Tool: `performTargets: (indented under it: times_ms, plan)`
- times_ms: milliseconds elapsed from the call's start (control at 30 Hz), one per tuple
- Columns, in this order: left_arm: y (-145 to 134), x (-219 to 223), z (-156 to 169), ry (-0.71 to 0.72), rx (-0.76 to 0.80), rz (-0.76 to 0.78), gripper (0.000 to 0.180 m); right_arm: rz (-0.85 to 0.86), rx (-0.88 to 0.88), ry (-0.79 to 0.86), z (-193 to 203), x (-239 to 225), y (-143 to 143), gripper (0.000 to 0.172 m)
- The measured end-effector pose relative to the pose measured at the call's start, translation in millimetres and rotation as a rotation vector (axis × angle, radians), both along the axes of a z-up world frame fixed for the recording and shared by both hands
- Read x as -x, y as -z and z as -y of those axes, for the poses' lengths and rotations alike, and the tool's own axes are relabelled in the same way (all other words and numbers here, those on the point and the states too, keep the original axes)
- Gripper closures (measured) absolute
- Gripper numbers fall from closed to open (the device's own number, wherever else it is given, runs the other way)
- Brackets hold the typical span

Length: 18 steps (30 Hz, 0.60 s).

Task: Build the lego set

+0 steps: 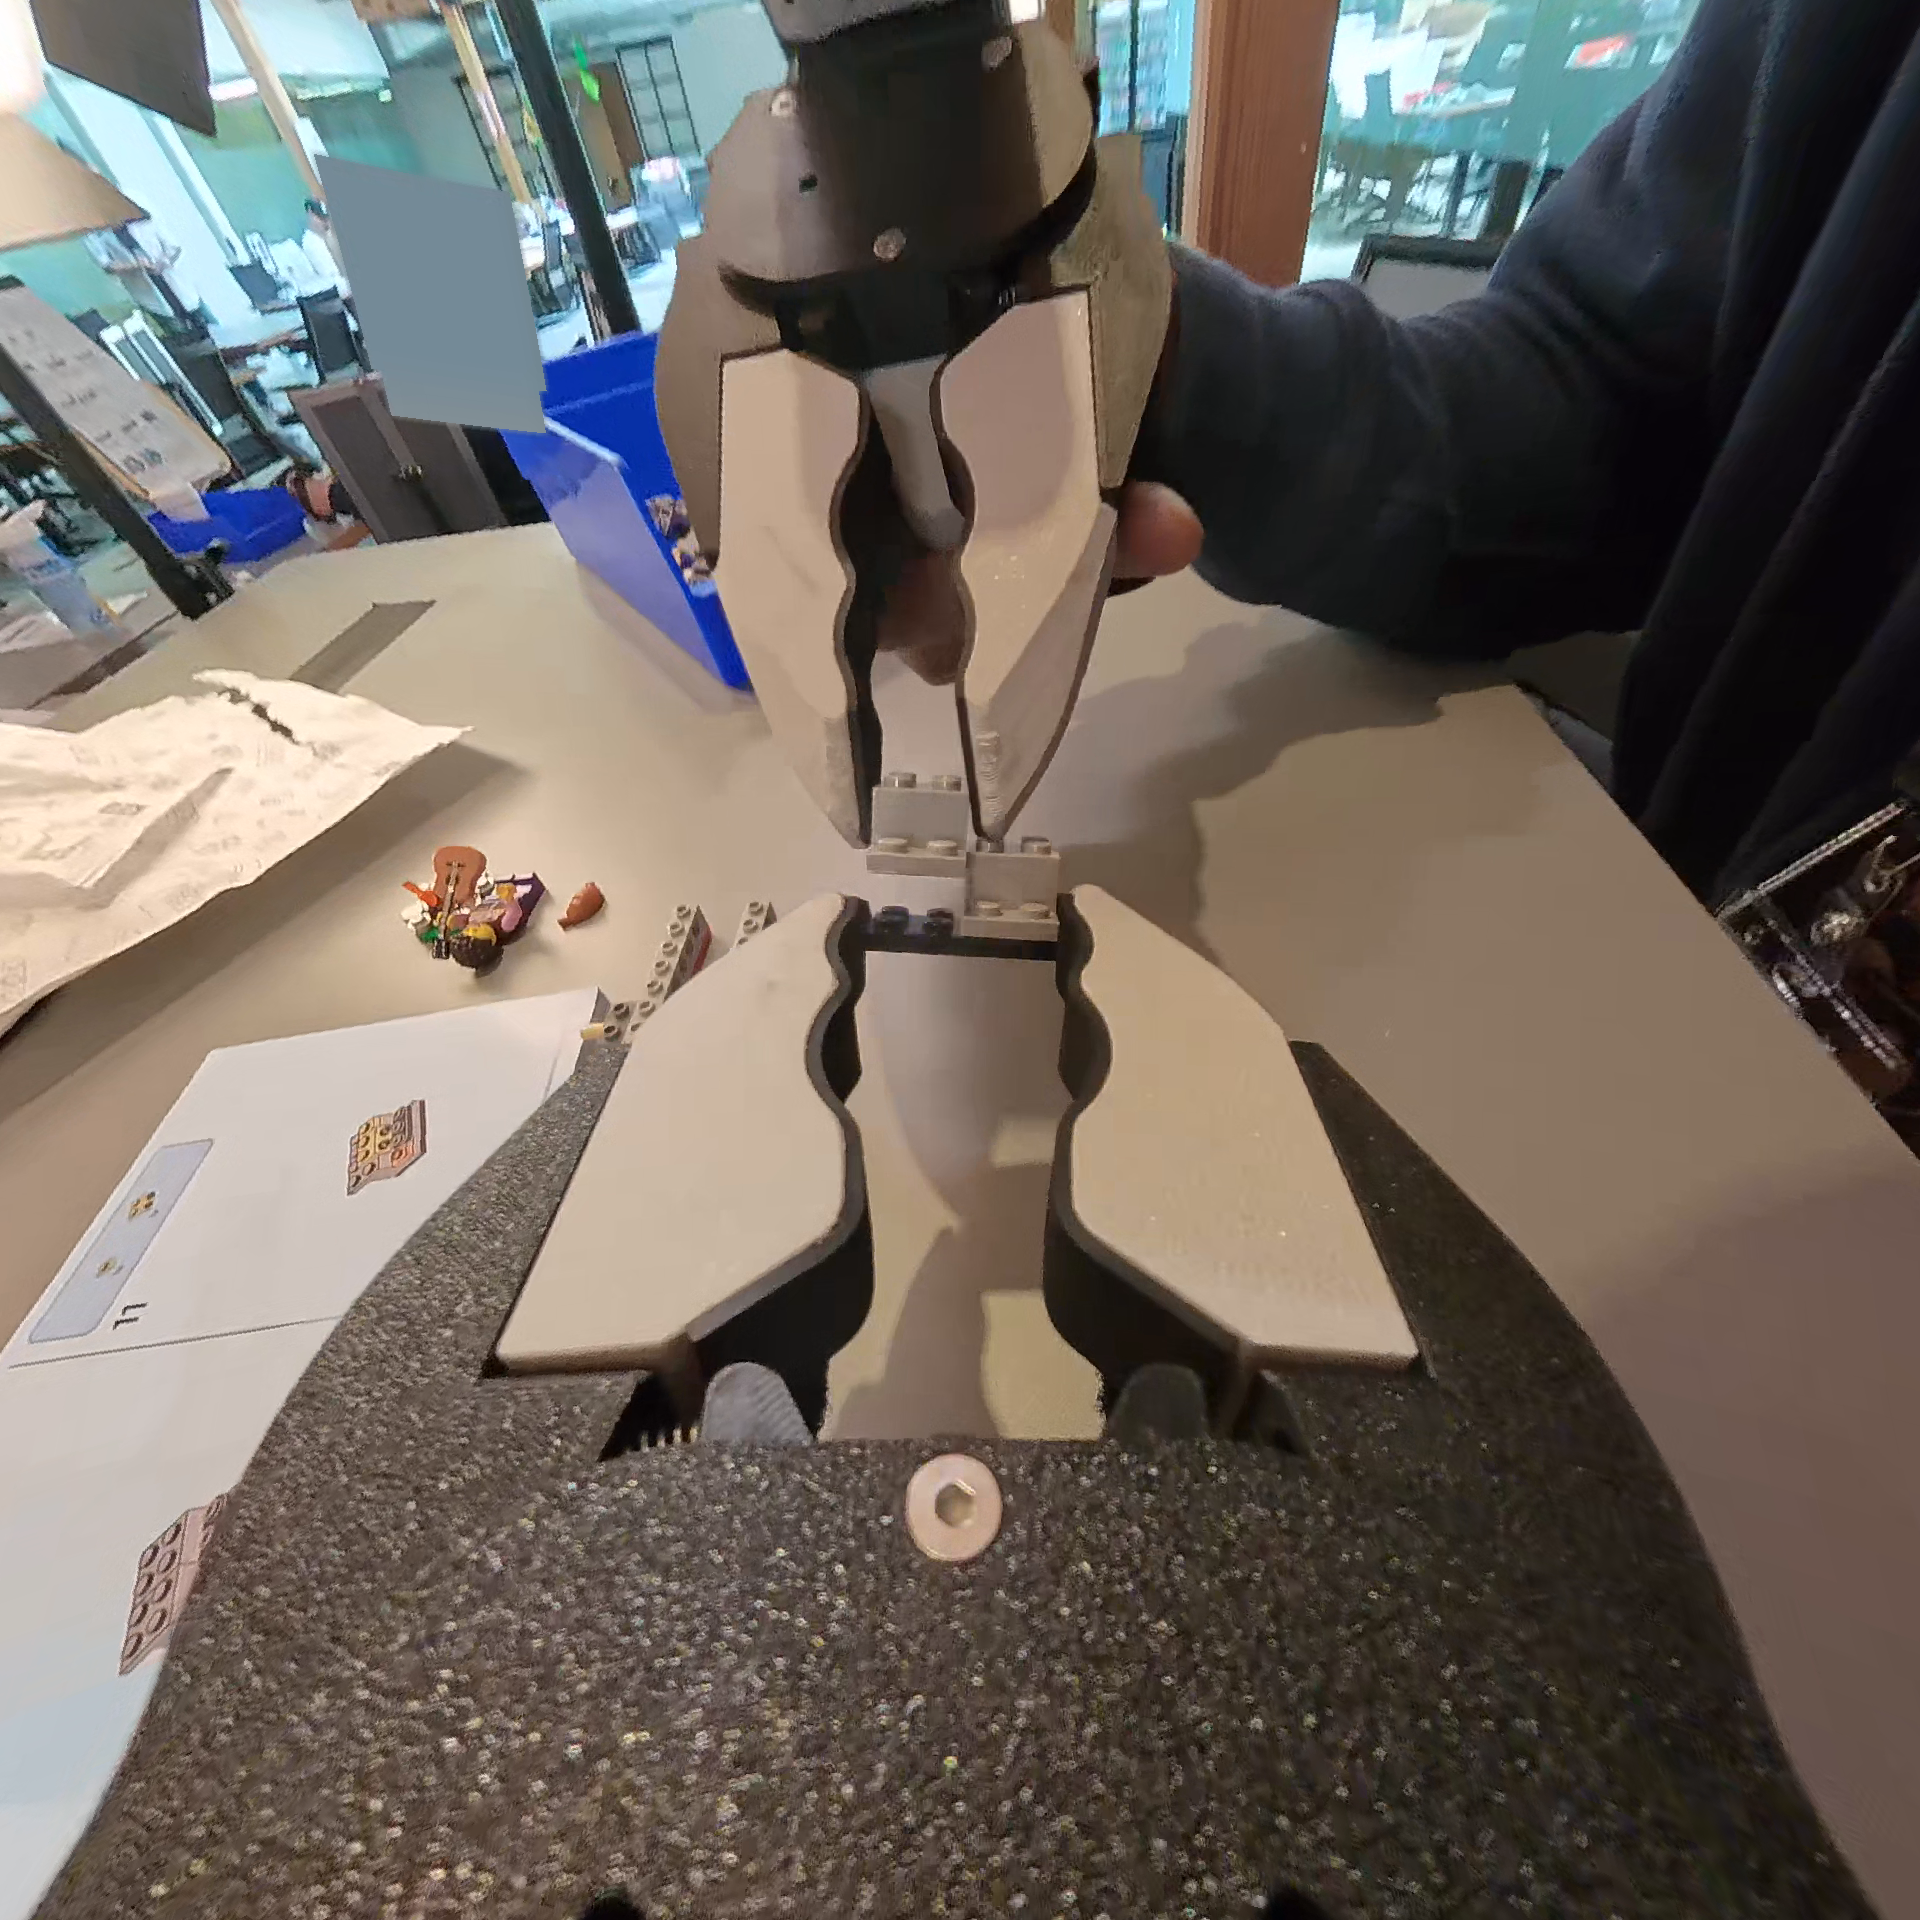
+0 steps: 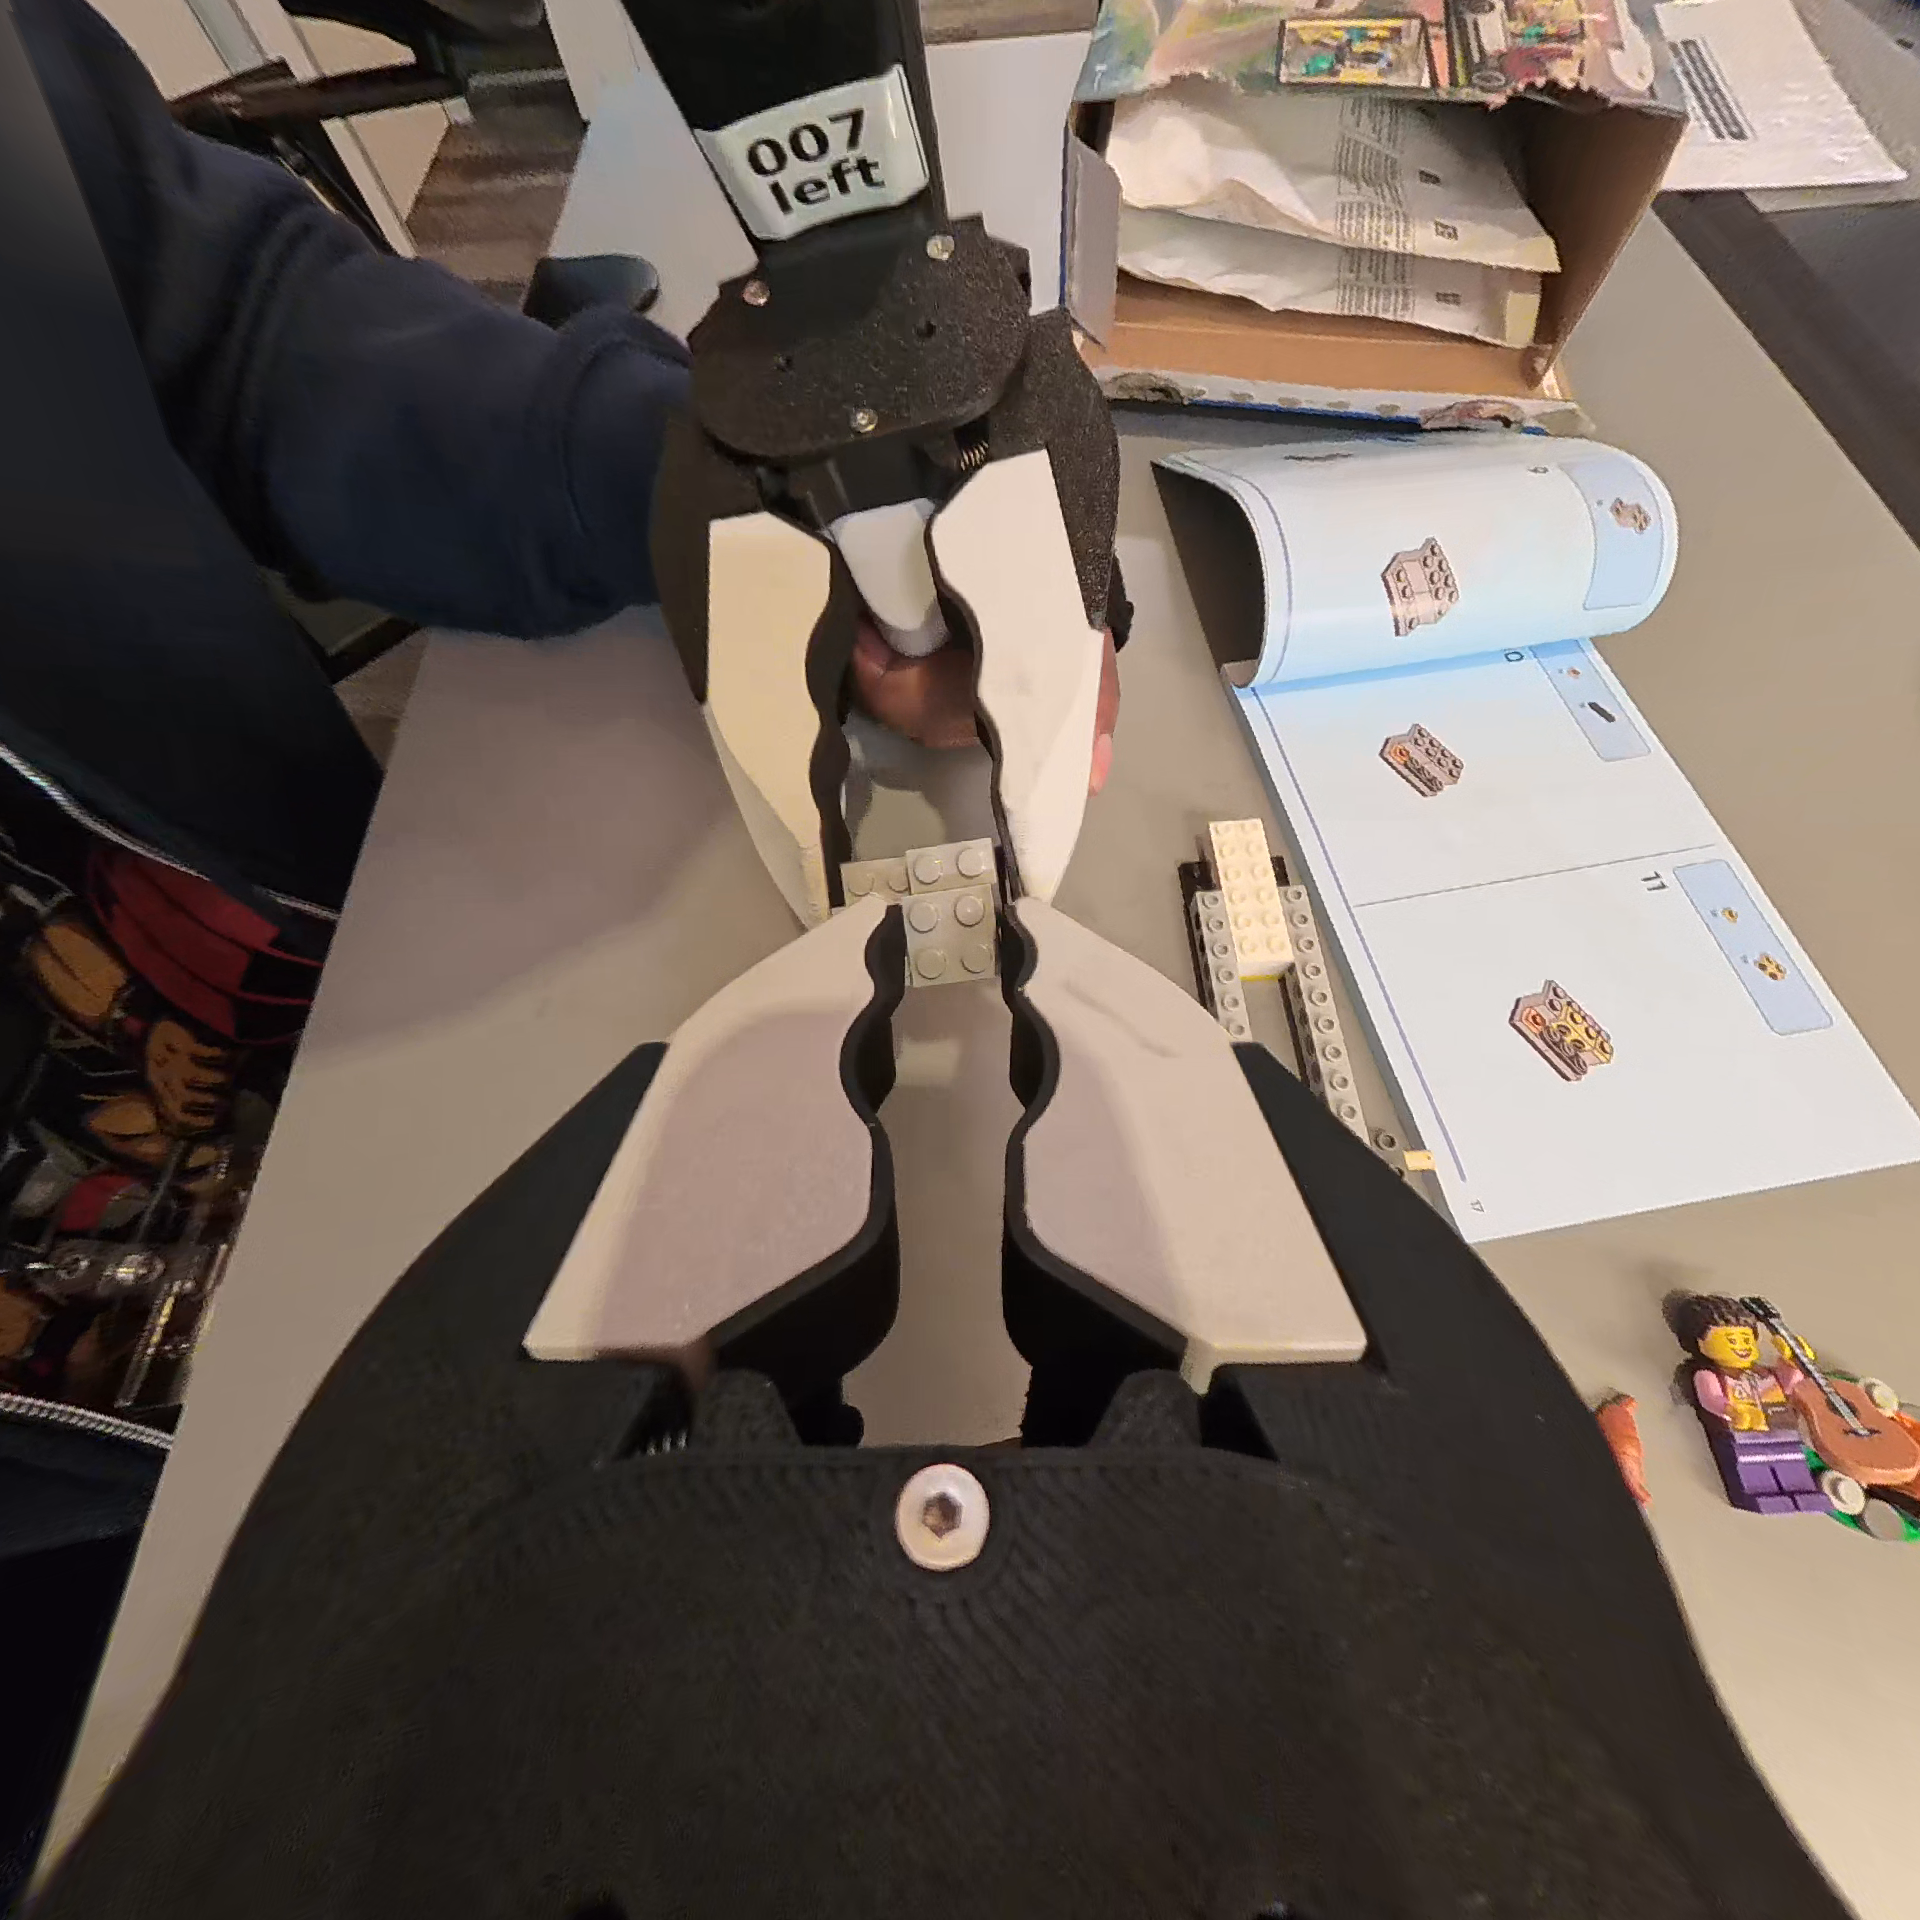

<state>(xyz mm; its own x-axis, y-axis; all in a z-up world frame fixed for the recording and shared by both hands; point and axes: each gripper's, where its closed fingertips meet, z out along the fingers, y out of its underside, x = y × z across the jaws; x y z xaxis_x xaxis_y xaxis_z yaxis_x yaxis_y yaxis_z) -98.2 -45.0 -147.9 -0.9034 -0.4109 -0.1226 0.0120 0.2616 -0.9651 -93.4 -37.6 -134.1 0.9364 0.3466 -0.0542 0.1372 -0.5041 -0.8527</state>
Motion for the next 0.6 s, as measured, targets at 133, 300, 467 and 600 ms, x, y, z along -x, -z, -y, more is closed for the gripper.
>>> performTargets:
  times_ms: [133,300,467,600]
  plan:
    - [-12,2,-3,0.007,0.081,0.024,0.145,-0.055,-0.004,0.006,-3,1,-10,0.154]
    - [-24,2,-6,0.009,0.179,0.032,0.145,-0.099,0.006,0.014,-7,0,-18,0.154]
    - [-30,1,-9,0.004,0.225,0.035,0.145,-0.158,0.009,0.017,-10,-2,-21,0.154]
    - [-30,0,-10,0.0,0.231,0.033,0.145,-0.23,0.001,0.005,-10,-1,-20,0.152]
